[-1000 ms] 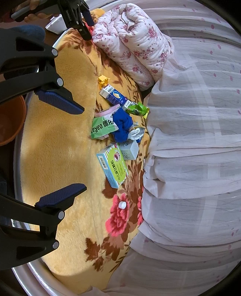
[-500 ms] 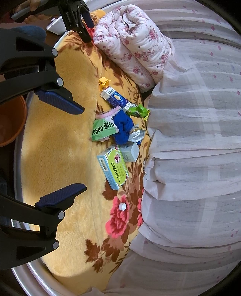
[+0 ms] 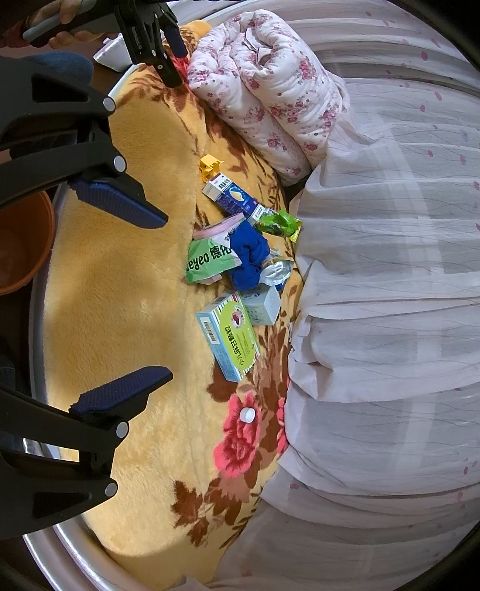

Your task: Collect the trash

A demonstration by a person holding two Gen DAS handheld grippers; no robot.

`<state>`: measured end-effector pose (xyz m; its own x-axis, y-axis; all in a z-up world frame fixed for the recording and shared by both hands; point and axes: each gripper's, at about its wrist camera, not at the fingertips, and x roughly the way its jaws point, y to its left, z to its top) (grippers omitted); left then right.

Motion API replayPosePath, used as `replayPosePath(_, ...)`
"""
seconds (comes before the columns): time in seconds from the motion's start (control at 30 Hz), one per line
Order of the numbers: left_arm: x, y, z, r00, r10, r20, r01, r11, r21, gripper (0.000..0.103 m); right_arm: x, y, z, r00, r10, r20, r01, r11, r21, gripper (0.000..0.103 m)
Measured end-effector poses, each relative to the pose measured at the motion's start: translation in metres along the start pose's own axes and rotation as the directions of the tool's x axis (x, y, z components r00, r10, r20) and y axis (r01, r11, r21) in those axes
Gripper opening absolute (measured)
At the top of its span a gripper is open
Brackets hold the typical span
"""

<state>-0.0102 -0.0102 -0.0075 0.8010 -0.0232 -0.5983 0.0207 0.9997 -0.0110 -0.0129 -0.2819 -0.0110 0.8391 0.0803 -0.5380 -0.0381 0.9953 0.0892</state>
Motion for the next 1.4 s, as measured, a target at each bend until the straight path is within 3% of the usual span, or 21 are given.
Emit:
replayPosePath(0.37, 0.014, 0.005, -0.004, 0.999, 0.002, -0.032, -0.002, 1.0, 0.003, 0.096, 0.038, 0.01, 0.01, 0.997, 0.066, -0.038, -0.068, 0.996, -0.053, 0.078)
replayPosePath(0.53, 0.024, 0.005, -0.005, 0.998, 0.008, -0.057, -0.008, 1.0, 0.004, 0.096, 0.088, 0.029, 0.025, 0.981, 0.177, -0.08, -0.185, 0.977, -0.109, 0.084)
replayPosePath(0.7, 0.035, 0.01, -0.005, 0.997, 0.011, -0.079, -0.011, 1.0, 0.002, 0.096, 0.154, 0.035, 0.046, 0.976, 0.18, -0.119, -0.196, 0.97, -0.142, 0.086)
replayPosePath(0.9, 0.047, 0.017, -0.006, 0.994, 0.015, -0.104, -0.016, 1.0, -0.005, 0.096, 0.215, 0.038, 0.058, 0.95, 0.216, -0.227, -0.247, 0.962, -0.118, 0.086)
replayPosePath(1.0, 0.053, 0.022, -0.006, 0.993, 0.018, -0.114, -0.02, 1.0, -0.016, 0.096, 0.225, 0.047, 0.056, 0.946, 0.207, -0.25, -0.248, 0.958, -0.147, 0.086)
replayPosePath(1.07, 0.056, 0.025, -0.006, 0.992, 0.016, -0.122, -0.019, 0.999, -0.027, 0.096, 0.227, 0.048, 0.056, 0.948, 0.198, -0.251, -0.241, 0.958, -0.154, 0.083)
replayPosePath(1.1, 0.058, 0.026, -0.006, 0.992, 0.015, -0.124, -0.019, 0.999, -0.03, 0.096, 0.226, 0.047, 0.055, 0.95, 0.187, -0.25, -0.23, 0.961, -0.156, 0.076)
replayPosePath(1.23, 0.059, 0.025, -0.006, 0.992, 0.011, -0.129, -0.016, 0.999, -0.033, 0.096, 0.222, 0.048, 0.053, 0.954, 0.183, -0.239, -0.227, 0.959, -0.17, 0.07)
replayPosePath(1.4, 0.054, 0.024, -0.007, 0.993, 0.014, -0.116, -0.018, 0.999, -0.028, 0.096, 0.212, 0.054, 0.046, 0.964, 0.154, -0.217, -0.201, 0.955, -0.218, 0.069)
